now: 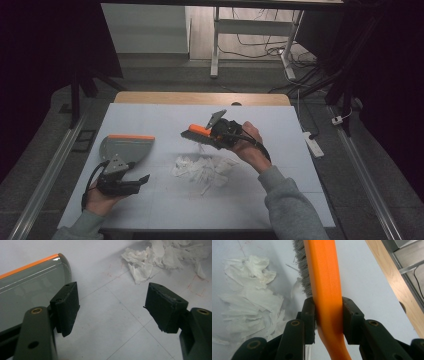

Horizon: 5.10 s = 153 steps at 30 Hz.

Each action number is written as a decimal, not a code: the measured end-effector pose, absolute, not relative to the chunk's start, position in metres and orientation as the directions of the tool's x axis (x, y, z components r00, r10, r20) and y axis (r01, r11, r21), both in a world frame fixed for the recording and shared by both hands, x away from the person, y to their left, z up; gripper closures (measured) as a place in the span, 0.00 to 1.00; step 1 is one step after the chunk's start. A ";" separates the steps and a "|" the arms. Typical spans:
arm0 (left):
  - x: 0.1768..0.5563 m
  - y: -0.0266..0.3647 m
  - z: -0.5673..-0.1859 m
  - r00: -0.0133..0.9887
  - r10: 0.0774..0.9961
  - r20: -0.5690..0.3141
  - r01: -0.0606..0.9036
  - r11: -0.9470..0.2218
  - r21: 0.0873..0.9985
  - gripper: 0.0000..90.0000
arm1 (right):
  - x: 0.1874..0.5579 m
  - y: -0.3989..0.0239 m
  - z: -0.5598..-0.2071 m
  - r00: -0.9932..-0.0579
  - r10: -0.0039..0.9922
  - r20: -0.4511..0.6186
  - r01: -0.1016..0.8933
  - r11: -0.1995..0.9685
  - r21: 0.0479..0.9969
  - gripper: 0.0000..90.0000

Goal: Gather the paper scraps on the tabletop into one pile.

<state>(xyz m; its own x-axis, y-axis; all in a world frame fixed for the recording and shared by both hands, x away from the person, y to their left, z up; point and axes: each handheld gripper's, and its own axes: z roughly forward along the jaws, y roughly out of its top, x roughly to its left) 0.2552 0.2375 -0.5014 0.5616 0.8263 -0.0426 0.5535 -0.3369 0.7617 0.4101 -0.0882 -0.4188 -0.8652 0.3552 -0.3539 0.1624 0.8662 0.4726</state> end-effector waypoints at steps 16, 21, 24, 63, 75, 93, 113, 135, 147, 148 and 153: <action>0.256 0.240 -0.502 0.550 0.835 -0.040 0.559 -0.332 0.760 0.32 | 0.390 -0.109 -0.411 -0.877 0.395 -0.272 0.222 0.838 0.499 0.74; 0.255 0.241 -0.501 0.542 0.839 -0.040 0.560 -0.325 0.762 0.32 | 0.382 -0.109 -0.403 -0.882 0.406 -0.241 0.243 0.828 0.506 0.74; 0.255 0.241 -0.502 0.541 0.840 -0.040 0.560 -0.324 0.763 0.32 | 0.373 -0.102 -0.399 -0.890 0.398 -0.223 0.256 0.840 0.479 0.74; 0.251 0.251 -0.500 0.520 0.853 -0.042 0.555 -0.300 0.776 0.32 | 0.380 0.006 -0.480 -0.785 0.595 0.173 0.586 0.622 0.519 0.75; 0.252 0.248 -0.501 0.526 0.850 -0.039 0.557 -0.310 0.770 0.32 | 0.374 -0.064 -0.448 -0.755 0.639 0.144 0.578 0.546 0.606 0.75; 0.252 0.249 -0.501 0.526 0.850 -0.039 0.562 -0.312 0.766 0.32 | 0.347 -0.108 -0.403 -0.858 0.513 0.030 0.408 0.644 0.647 0.75; 0.253 0.248 -0.503 0.524 0.851 -0.033 0.566 -0.319 0.760 0.32 | 0.311 -0.066 -0.456 -0.976 0.196 -0.093 0.162 0.944 0.288 0.75; 0.253 0.247 -0.503 0.525 0.850 -0.032 0.567 -0.322 0.758 0.32 | 0.349 -0.118 -0.405 -0.873 0.469 -0.130 0.347 0.786 0.512 0.75; 0.254 0.247 -0.504 0.526 0.850 -0.030 0.567 -0.324 0.757 0.32 | 0.393 -0.087 -0.409 -0.795 0.605 0.036 0.487 0.602 0.633 0.75; 0.254 0.247 -0.504 0.526 0.850 -0.030 0.567 -0.324 0.757 0.32 | 0.397 -0.077 -0.414 -0.795 0.603 0.064 0.501 0.594 0.629 0.75; 0.253 0.249 -0.505 0.524 0.851 -0.032 0.568 -0.322 0.757 0.32 | 0.419 -0.027 -0.446 -0.793 0.597 0.122 0.539 0.593 0.598 0.75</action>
<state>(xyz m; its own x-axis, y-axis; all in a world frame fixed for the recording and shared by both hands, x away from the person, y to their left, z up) 0.2534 0.2489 -0.5046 0.5245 0.8508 -0.0316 0.5685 -0.3223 0.7569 0.4188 -0.0271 -0.4461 -0.7925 0.5975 0.1221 0.5391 0.5928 0.5982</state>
